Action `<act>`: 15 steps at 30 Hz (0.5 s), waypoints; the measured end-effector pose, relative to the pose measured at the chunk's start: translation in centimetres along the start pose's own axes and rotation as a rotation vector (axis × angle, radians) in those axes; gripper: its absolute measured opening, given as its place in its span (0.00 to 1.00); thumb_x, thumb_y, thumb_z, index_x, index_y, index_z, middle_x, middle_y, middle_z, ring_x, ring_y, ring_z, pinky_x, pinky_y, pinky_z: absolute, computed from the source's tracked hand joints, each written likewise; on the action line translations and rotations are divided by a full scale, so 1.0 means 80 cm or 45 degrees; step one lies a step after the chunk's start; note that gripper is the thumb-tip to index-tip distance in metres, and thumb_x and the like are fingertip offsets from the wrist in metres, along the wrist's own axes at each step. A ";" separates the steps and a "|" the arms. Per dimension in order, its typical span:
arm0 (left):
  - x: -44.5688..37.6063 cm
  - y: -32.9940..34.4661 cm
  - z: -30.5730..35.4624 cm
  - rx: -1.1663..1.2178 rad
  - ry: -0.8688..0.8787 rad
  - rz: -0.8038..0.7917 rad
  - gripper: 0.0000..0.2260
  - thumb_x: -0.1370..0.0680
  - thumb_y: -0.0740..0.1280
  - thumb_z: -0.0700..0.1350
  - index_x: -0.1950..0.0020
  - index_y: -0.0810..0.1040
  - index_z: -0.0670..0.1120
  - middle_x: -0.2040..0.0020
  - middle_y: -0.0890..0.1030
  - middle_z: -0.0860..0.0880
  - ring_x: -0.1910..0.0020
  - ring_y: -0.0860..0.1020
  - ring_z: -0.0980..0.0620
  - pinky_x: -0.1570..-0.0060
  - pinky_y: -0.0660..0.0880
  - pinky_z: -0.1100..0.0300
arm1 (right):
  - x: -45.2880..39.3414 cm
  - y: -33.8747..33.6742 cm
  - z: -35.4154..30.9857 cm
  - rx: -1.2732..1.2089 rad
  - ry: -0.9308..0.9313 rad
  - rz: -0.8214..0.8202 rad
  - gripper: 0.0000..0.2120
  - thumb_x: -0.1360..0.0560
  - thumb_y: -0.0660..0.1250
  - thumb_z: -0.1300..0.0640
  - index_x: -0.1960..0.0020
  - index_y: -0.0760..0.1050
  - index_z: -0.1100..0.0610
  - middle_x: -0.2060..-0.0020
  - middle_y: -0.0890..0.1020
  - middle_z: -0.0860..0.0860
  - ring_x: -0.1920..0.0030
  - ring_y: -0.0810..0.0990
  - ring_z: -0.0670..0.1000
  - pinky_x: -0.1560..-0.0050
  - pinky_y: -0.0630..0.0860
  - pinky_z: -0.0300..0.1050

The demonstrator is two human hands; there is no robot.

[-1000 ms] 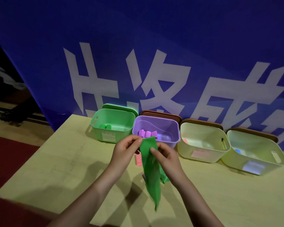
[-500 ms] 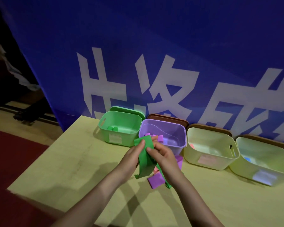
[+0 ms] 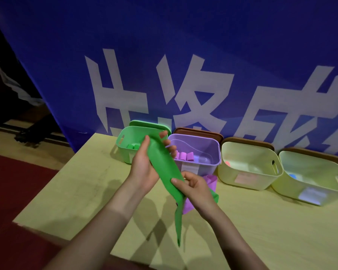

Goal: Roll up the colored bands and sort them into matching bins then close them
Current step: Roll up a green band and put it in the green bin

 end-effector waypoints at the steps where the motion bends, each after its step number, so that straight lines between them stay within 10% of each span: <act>1: -0.007 -0.004 0.007 0.083 0.037 0.045 0.19 0.17 0.52 0.53 0.49 0.78 0.44 0.64 0.78 0.49 0.66 0.77 0.52 0.59 0.76 0.59 | 0.001 0.001 -0.001 0.047 -0.017 0.006 0.05 0.26 0.68 0.67 0.60 0.76 0.61 0.73 0.81 0.46 0.72 0.78 0.41 0.68 0.73 0.33; 15: -0.066 -0.059 0.071 0.637 0.124 0.202 0.19 0.17 0.55 0.49 0.58 0.81 0.44 0.66 0.75 0.53 0.72 0.72 0.57 0.71 0.72 0.65 | 0.003 -0.030 0.007 0.496 0.015 0.033 0.12 0.26 0.71 0.56 0.67 0.75 0.52 0.77 0.74 0.44 0.74 0.69 0.41 0.71 0.66 0.36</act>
Point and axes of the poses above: each hand's wrist, its own x-axis away from the middle knuckle, its own y-axis out of the palm, z = x × y, the point moved 4 cm from there along -x, towards the middle knuckle
